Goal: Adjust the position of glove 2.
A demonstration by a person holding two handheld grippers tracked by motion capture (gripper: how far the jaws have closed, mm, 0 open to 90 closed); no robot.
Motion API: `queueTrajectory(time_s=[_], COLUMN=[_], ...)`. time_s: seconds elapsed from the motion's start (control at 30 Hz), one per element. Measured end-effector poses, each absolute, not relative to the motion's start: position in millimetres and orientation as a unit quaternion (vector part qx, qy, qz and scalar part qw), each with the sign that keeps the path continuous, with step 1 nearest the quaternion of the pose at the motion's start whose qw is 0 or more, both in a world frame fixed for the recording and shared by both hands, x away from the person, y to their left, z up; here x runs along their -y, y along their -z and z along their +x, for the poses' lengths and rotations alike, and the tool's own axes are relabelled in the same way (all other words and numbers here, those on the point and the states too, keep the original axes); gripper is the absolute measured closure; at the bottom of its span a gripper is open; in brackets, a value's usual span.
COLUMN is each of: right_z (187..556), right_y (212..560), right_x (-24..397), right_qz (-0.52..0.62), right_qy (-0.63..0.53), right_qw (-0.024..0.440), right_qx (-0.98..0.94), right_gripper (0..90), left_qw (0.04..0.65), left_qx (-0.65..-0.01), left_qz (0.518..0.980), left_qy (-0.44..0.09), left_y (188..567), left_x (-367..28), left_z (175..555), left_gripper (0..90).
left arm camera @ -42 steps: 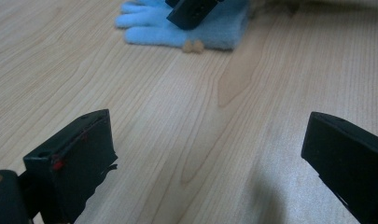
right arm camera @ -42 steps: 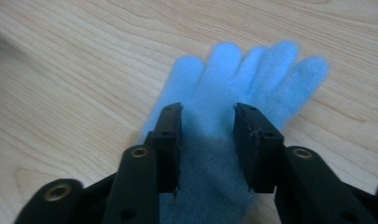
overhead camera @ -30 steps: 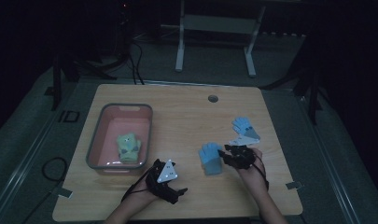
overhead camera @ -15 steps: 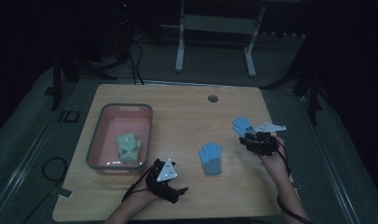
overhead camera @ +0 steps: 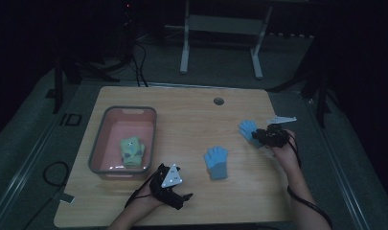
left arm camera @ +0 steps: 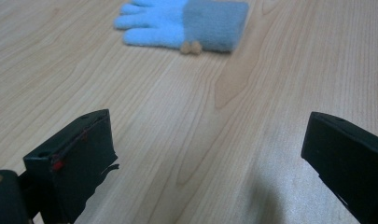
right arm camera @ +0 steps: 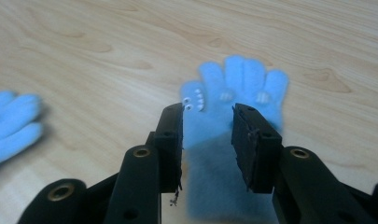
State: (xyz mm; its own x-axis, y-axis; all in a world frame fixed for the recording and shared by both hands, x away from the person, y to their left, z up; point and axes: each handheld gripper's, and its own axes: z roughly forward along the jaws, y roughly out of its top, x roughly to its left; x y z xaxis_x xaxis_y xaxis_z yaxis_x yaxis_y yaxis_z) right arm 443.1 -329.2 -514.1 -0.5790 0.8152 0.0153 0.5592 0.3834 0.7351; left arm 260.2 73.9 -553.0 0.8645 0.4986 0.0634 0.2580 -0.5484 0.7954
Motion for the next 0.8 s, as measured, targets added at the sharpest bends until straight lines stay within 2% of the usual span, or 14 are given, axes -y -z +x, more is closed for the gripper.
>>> queueTrajectory(time_s=[0.43, 0.7, 0.73, 0.8], right_z=[473.7, 478.3, 477.7, 475.8], right_y=[527.6, 542.2, 543.0, 544.7], right_x=[323.6, 323.6, 323.8, 324.6], right_qz=[0.418, 0.427, 0.427, 0.432], right_qy=[-0.328, -0.308, -0.310, -0.319], right_qw=[0.181, 0.175, 0.177, 0.181], right_qx=[-0.828, -0.832, -0.831, -0.824], right_gripper=[62.2, 60.2, 61.6, 72.1], left_qw=[0.423, 0.426, 0.426, 0.426], left_qx=[-0.213, -0.214, -0.214, -0.211], left_qz=[0.868, 0.866, 0.866, 0.867], left_qy=[-0.146, -0.149, -0.149, -0.150], left_y=[552.9, 552.4, 552.4, 552.2], left_x=[-74.4, -75.5, -75.5, -75.4], left_z=[258.4, 258.2, 258.2, 257.6], left_gripper=[2.8, 2.8, 2.8, 2.8])
